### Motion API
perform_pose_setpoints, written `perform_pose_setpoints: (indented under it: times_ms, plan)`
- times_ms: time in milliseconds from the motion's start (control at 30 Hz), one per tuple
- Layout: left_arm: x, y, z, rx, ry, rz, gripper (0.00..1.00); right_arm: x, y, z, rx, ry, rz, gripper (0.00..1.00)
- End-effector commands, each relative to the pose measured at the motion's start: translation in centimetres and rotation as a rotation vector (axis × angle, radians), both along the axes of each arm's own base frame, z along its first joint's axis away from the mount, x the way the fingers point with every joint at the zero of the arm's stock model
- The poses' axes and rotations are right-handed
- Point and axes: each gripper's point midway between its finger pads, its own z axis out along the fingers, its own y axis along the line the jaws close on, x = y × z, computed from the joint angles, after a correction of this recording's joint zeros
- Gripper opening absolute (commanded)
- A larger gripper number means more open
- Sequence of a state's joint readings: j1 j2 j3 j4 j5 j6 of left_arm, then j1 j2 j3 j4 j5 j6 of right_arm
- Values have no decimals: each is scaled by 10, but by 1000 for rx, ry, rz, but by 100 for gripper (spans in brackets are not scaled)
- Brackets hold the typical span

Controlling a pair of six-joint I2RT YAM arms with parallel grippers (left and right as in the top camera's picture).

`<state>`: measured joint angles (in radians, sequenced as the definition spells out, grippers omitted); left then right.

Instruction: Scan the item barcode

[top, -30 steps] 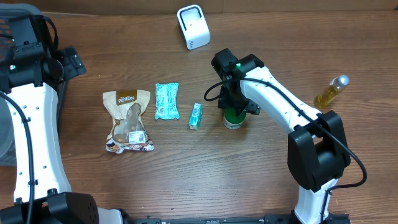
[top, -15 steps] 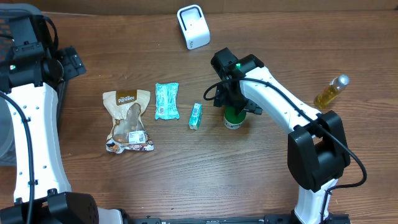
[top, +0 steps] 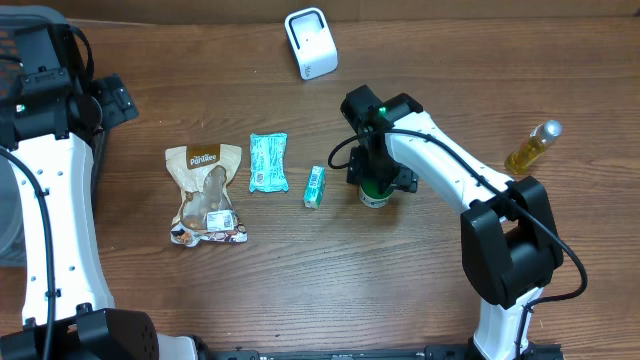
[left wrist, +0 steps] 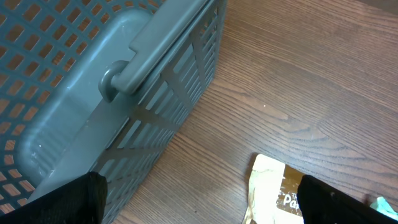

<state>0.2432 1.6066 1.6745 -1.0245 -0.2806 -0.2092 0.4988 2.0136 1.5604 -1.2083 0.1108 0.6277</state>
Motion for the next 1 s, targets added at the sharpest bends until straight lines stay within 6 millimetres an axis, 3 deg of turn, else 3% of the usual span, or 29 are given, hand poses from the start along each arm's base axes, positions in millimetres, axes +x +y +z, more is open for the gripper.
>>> perform_pose_setpoints:
  times_ms: [0,100,167,367,433,500,633,967]
  plan:
    - [1,2,4,4,-11,2,99,-1,1,-1,13,5,-18,77]
    - [1,2,4,4,-11,3,99,-4,5,-1,33,13,-77,79]
    - [1,2,4,4,-11,3,100,-2,4,-1,37,3,-126,100]
    - [1,2,4,4,-11,3,100,10,-8,-1,64,-14,-284,100]
    - [1,2,4,4,-11,3,100,10,-3,-1,123,11,-312,100]
    - [1,3,4,4,-11,3,100,9,5,-1,167,32,-315,89]
    - [1,2,4,4,-11,3,100,8,7,-1,175,37,-312,81]
    - [1,2,4,4,-11,2,100,9,8,-1,178,33,-242,66]
